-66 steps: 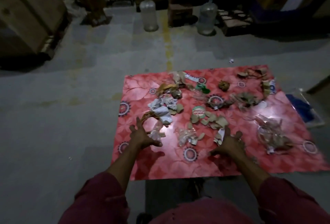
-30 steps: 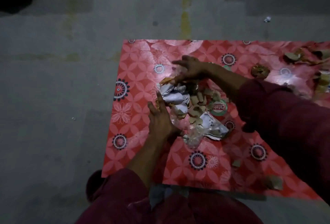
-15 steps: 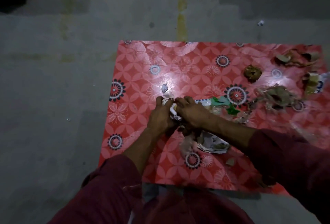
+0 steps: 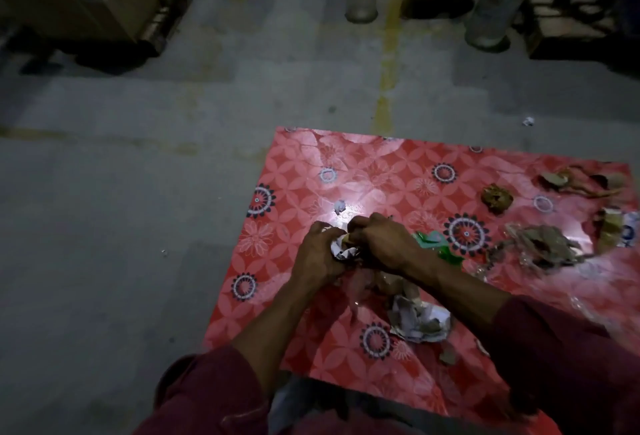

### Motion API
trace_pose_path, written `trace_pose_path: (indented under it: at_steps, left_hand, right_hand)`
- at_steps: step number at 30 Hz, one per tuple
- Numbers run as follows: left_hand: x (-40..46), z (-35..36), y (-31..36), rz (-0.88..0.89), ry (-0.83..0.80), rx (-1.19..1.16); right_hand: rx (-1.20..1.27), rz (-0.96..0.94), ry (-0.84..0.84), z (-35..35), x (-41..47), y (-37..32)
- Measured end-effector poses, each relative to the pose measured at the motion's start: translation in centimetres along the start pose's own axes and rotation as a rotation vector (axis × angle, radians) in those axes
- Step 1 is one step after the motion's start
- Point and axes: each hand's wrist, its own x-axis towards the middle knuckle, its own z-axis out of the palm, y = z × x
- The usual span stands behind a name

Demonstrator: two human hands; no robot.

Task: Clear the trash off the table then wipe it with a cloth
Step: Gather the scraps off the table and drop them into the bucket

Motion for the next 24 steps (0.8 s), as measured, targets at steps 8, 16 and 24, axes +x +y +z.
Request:
trace_pose_path:
  at_steps: [8,16,24]
  left_hand:
    - [-5.1,-6.6,-1.0,-0.071,0.183,0.036]
    - [-14.6,-13.8,-10.2,-0.241,0.324,-0.063]
    - [-29.2,-20.6,-23.6,-0.461,0.385,-0.155]
  right_hand:
    - [-0.031,-0.130,0.011,-3.8,2.3,-7.9]
    - [-0.120,-0.312,-0.035,-1.4,7.7,-21.7]
    - [-0.129,-0.459,-0.165,7.7,13.1,-40.6]
